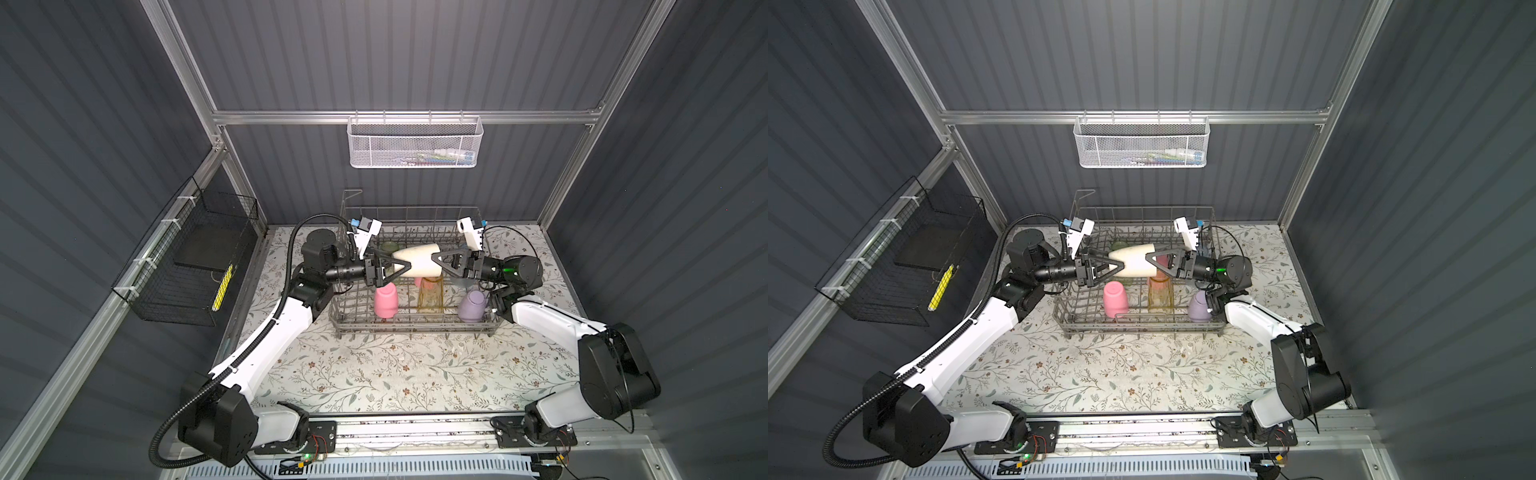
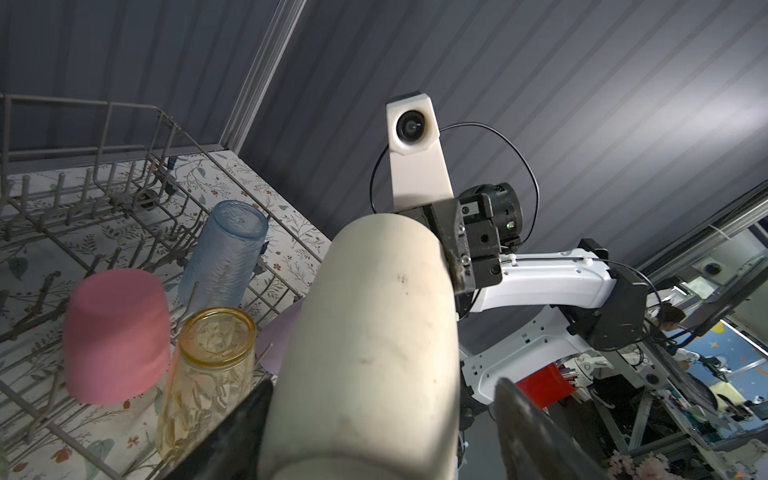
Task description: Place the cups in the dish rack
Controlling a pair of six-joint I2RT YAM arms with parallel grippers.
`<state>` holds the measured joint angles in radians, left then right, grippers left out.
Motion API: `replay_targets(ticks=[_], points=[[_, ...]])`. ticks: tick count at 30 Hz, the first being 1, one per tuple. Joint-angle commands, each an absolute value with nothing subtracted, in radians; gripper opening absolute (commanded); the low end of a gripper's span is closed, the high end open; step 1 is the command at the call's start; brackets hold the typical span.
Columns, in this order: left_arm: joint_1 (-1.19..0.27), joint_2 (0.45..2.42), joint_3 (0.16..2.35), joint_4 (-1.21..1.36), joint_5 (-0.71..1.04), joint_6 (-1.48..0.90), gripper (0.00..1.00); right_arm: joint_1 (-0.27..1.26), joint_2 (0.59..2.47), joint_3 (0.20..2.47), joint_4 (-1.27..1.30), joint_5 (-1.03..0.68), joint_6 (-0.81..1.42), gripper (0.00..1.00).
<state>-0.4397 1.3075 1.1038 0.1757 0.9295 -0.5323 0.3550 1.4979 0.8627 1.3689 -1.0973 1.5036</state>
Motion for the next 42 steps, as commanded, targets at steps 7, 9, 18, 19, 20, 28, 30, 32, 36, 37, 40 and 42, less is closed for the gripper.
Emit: replay_targets(ticks=[7, 9, 18, 19, 20, 28, 30, 32, 36, 37, 40, 42], points=[[-0.451, 1.317, 1.098, 0.200, 0.964, -0.529, 0.80, 0.356, 1.500, 0.881, 1.421, -1.088, 1.516, 0.00], [-0.455, 1.318, 1.098, 0.200, 0.965, -0.529, 0.80, 0.358, 1.499, 0.881, 1.421, -1.087, 1.514, 0.00], [-0.463, 1.321, 1.091, 0.212, 0.960, -0.532, 0.75, 0.374, 1.520, 0.890, 1.425, -1.083, 1.516, 0.00], [-0.463, 1.321, 1.092, 0.212, 0.959, -0.535, 0.74, 0.374, 1.521, 0.891, 1.427, -1.080, 1.517, 0.00], [-0.463, 1.321, 1.091, 0.212, 0.959, -0.533, 0.73, 0.374, 1.521, 0.891, 1.425, -1.080, 1.517, 0.00], [-0.465, 1.318, 1.085, 0.232, 0.959, -0.547, 0.65, 0.374, 1.529, 0.891, 1.432, -1.079, 1.521, 0.00], [-0.465, 1.321, 1.080, 0.249, 0.966, -0.558, 0.63, 0.373, 1.534, 0.893, 1.442, -1.078, 1.527, 0.00], [-0.465, 1.321, 1.075, 0.266, 0.971, -0.569, 0.60, 0.374, 1.540, 0.895, 1.458, -1.077, 1.539, 0.00], [-0.464, 1.316, 1.070, 0.273, 0.969, -0.572, 0.57, 0.374, 1.551, 0.899, 1.479, -1.079, 1.555, 0.01], [-0.465, 1.314, 1.072, 0.272, 0.969, -0.572, 0.53, 0.374, 1.551, 0.899, 1.478, -1.079, 1.555, 0.03], [-0.465, 1.308, 1.072, 0.269, 0.964, -0.569, 0.49, 0.374, 1.548, 0.898, 1.478, -1.080, 1.552, 0.09], [-0.464, 1.301, 1.075, 0.258, 0.955, -0.562, 0.47, 0.373, 1.546, 0.896, 1.479, -1.080, 1.552, 0.13]])
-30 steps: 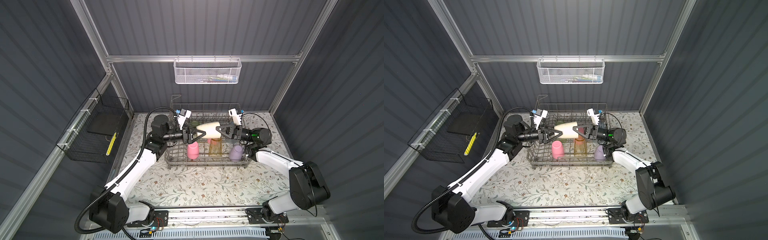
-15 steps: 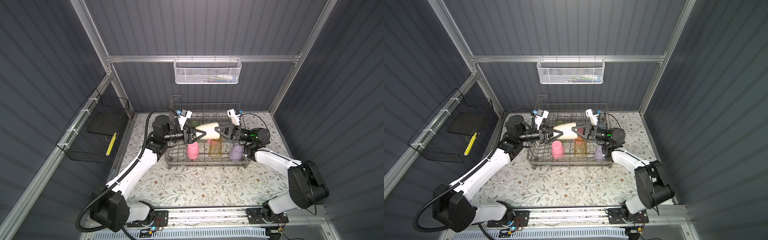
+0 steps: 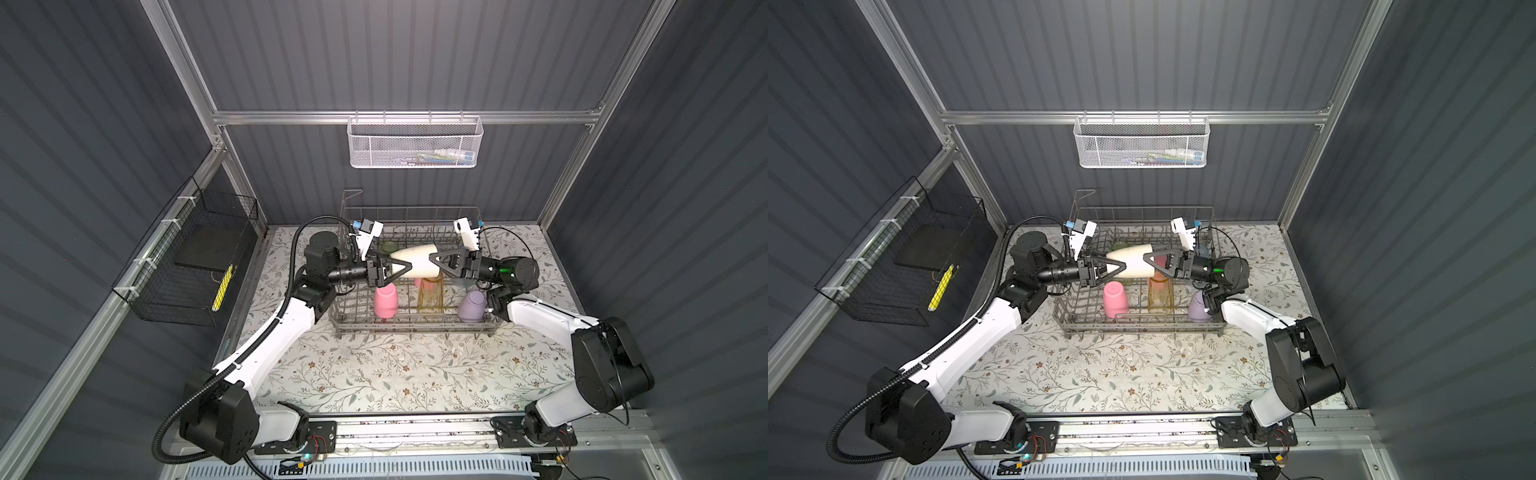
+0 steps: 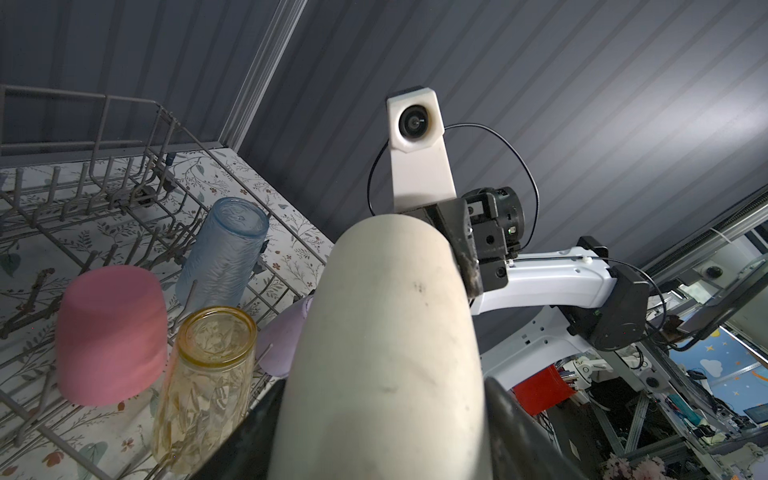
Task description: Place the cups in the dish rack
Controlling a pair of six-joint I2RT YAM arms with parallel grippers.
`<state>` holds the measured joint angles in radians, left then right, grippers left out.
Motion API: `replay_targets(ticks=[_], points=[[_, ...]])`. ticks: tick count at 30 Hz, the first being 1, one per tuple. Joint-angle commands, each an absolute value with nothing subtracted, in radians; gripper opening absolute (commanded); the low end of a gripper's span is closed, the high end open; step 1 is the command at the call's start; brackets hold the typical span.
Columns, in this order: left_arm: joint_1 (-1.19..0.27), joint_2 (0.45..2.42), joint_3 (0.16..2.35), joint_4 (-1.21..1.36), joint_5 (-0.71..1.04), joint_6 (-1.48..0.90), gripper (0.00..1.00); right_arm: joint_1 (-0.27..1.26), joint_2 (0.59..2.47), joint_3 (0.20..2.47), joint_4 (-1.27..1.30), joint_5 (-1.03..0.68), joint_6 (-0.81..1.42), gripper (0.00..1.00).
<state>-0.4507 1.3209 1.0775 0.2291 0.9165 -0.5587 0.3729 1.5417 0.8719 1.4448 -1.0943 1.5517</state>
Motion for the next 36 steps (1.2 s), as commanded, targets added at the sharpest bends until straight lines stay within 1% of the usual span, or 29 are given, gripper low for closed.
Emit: replay_targets(ticks=[1, 7, 10, 18, 23, 26, 28, 31, 34, 36], points=[[-0.465, 1.299, 1.076, 0.252, 0.953, -0.556, 0.47, 0.373, 1.545, 0.897, 1.479, -1.080, 1.552, 0.15], [-0.465, 1.290, 1.087, 0.225, 0.942, -0.536, 0.48, 0.365, 1.537, 0.891, 1.478, -1.088, 1.552, 0.28], [-0.463, 1.284, 1.091, 0.210, 0.931, -0.524, 0.48, 0.352, 1.521, 0.878, 1.478, -1.093, 1.550, 0.32], [-0.461, 1.257, 1.131, 0.113, 0.890, -0.461, 0.48, 0.278, 1.425, 0.798, 1.399, -1.088, 1.499, 0.34], [-0.460, 1.244, 1.198, -0.027, 0.836, -0.382, 0.48, 0.229, 1.313, 0.759, 1.205, -1.111, 1.379, 0.36], [-0.456, 1.260, 1.294, -0.213, 0.763, -0.279, 0.48, 0.189, 1.213, 0.752, 0.920, -1.112, 1.212, 0.36], [-0.457, 1.281, 1.369, -0.365, 0.677, -0.211, 0.48, 0.162, 1.126, 0.784, 0.555, -1.066, 0.994, 0.36], [-0.457, 1.317, 1.487, -0.531, 0.540, -0.138, 0.48, 0.155, 0.998, 0.893, -0.013, -0.884, 0.609, 0.37], [-0.457, 1.363, 1.586, -0.678, 0.391, -0.085, 0.48, 0.145, 0.941, 0.953, -0.246, -0.764, 0.452, 0.37], [-0.457, 1.404, 1.647, -0.762, 0.284, -0.064, 0.48, 0.137, 0.918, 0.963, -0.314, -0.719, 0.410, 0.37]])
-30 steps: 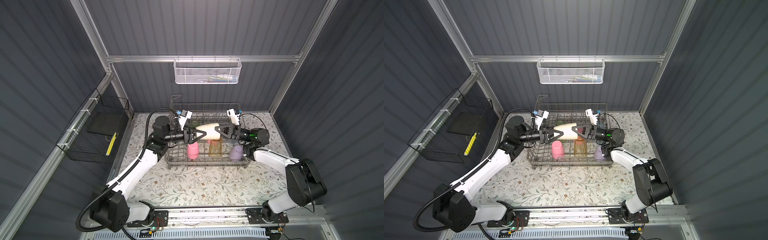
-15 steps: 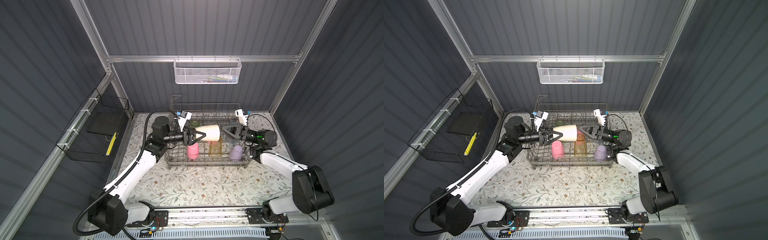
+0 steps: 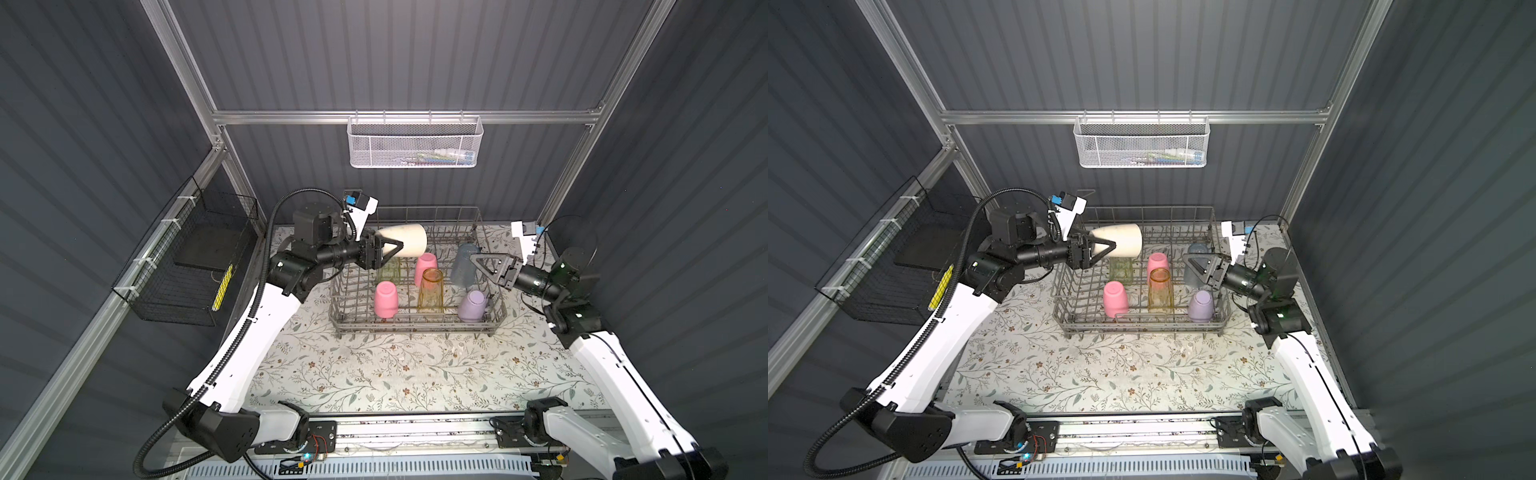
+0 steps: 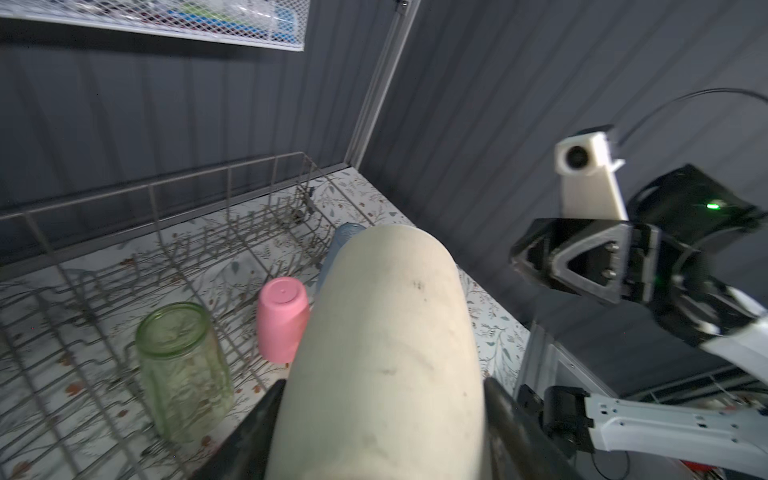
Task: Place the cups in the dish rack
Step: 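Open the right gripper and pull it back while the left gripper holds the beige cup, then turn the beige cup upside down and lower it into the rack with the left gripper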
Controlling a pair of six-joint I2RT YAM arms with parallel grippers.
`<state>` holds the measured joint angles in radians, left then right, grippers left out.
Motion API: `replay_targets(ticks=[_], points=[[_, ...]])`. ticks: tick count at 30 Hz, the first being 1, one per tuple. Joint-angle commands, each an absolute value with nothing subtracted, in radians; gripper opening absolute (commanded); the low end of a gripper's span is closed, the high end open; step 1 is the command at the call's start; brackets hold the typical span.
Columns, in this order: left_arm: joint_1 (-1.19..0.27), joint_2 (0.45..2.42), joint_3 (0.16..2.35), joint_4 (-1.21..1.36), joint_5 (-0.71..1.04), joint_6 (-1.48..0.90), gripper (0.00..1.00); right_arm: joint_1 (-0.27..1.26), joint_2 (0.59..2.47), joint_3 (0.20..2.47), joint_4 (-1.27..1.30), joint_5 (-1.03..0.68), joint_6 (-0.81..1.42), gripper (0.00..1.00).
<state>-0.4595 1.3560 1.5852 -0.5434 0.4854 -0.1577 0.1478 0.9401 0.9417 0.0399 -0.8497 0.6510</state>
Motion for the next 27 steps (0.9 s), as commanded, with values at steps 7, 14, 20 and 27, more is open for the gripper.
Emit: replay_targets(ticks=[7, 14, 20, 27], points=[[-0.456, 1.532, 1.795, -0.946, 0.034, -0.063, 0.46, 0.118, 0.878, 0.938, -0.383, -0.641, 0.362, 0.37], [-0.457, 1.611, 1.830, -0.995, -0.066, -0.050, 0.46, 0.095, 0.864, 0.920, -0.383, -0.669, 0.357, 0.37], [-0.456, 1.687, 1.853, -1.040, -0.110, -0.043, 0.47, 0.084, 0.877, 0.912, -0.380, -0.687, 0.360, 0.37], [-0.457, 1.756, 1.866, -1.043, -0.149, -0.038, 0.47, 0.080, 0.888, 0.905, -0.382, -0.692, 0.359, 0.38]])
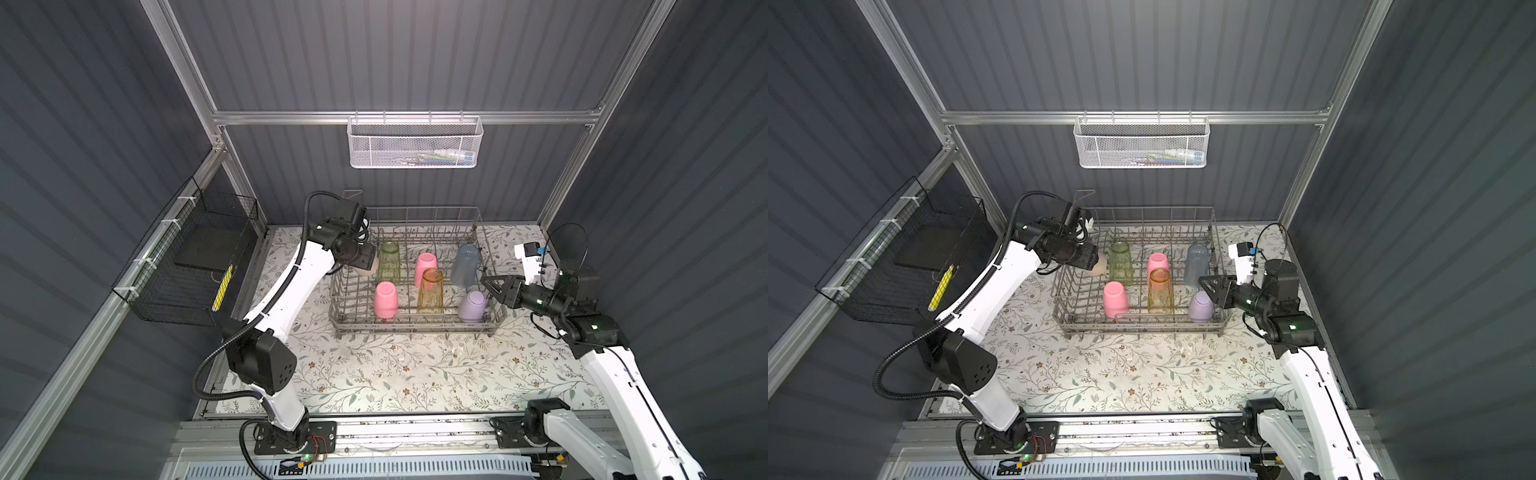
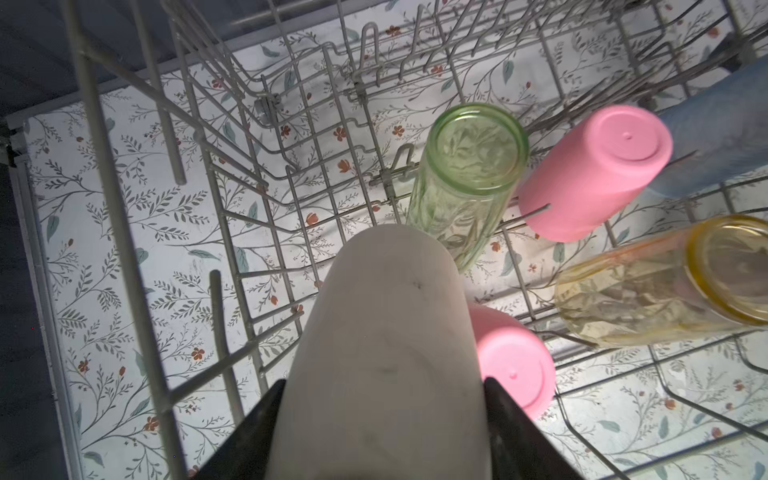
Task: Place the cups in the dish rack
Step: 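Turn the beige cup upside down and lower it into the rack with the left gripper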
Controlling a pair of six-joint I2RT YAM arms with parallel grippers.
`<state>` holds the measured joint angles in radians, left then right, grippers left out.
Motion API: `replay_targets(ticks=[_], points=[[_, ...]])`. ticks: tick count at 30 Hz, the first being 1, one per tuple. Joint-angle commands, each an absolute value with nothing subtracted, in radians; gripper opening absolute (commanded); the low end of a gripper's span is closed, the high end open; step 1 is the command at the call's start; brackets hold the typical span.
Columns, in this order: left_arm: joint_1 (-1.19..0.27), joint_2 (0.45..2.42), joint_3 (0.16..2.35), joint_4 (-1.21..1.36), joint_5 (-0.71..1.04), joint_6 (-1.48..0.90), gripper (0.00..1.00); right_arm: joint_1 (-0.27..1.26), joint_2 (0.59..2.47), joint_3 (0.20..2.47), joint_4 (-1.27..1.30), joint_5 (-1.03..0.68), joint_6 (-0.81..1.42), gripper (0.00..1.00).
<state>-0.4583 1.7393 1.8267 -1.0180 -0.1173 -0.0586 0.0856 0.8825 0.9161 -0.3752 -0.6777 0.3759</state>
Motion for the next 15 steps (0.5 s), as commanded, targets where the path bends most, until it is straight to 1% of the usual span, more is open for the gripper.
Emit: replay_targets(ticks=[1, 15], points=[[-0.457, 1.765, 1.870, -1.047, -0.152, -0.040, 0.47, 0.080, 0.890, 0.904, -0.382, -0.693, 0.359, 0.38], [-0.477, 1.904, 1.939, -1.100, -0.286, -0.083, 0.50, 0.075, 0.878, 0.884, -0.383, -0.669, 0.348, 0.38]])
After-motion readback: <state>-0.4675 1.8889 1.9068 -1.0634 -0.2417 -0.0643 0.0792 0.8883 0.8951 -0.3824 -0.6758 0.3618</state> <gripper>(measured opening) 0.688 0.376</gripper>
